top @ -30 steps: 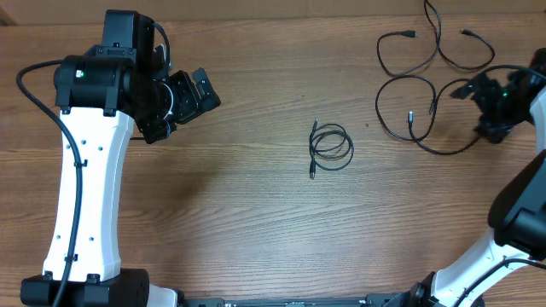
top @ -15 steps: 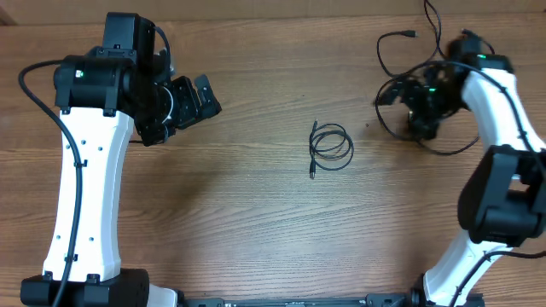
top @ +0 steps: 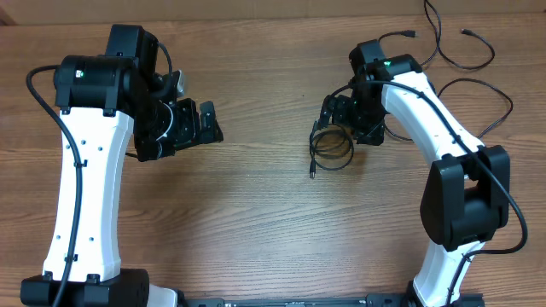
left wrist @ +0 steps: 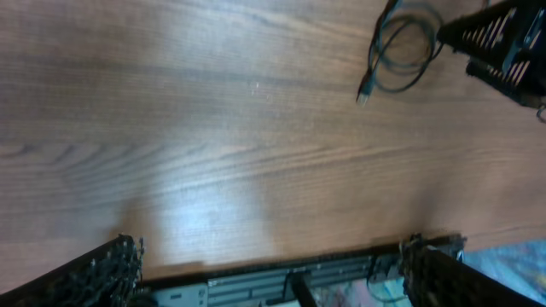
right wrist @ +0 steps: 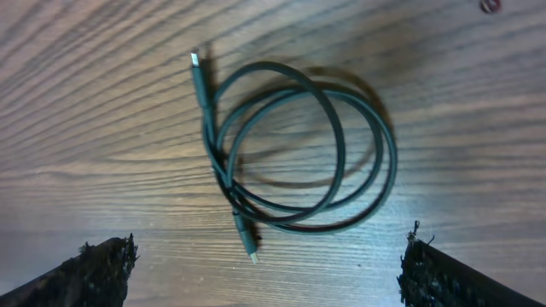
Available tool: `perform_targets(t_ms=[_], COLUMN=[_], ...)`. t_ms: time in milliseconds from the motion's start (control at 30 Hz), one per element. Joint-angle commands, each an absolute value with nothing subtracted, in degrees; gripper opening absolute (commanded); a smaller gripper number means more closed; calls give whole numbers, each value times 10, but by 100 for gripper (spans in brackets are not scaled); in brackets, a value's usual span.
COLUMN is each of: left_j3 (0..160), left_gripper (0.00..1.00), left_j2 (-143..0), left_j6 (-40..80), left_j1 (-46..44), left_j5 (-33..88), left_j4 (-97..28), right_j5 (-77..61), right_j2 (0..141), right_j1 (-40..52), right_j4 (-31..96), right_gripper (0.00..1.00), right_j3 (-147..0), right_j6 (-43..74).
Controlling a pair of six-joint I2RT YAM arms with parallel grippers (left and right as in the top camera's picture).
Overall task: Untangle cables
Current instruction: 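Move the right gripper to the small center coil, left arm lowering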
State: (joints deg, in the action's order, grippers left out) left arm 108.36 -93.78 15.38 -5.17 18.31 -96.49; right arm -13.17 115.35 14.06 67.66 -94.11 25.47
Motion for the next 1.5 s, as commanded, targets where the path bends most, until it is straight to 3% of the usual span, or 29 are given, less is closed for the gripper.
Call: perform_targets(t_ms=[0, 333, 800, 1100, 1467], left_j3=[1084, 1084, 997, 899, 890], left_gripper=[95, 100, 100, 100, 100], left_j2=[-916, -757, -566, -544, -567], left_j6=[131, 133, 189, 204, 203], left_j1=[-54, -55, -80, -80, -79], left_j5=[200, 225, 223, 223, 223], left_j4=[-968, -968, -968, -968, -945], right_j5=[-100, -103, -181, -241, -235], right_j2=[1142, 1142, 1142, 1142, 1142], right_j1=[146, 149, 171, 203, 250], right_j4=[679, 703, 696, 686, 644], right_gripper=[100, 100, 100, 100, 100], right_j3=[-938, -938, -938, -938, -938], right_j6=[292, 292, 302, 303, 302])
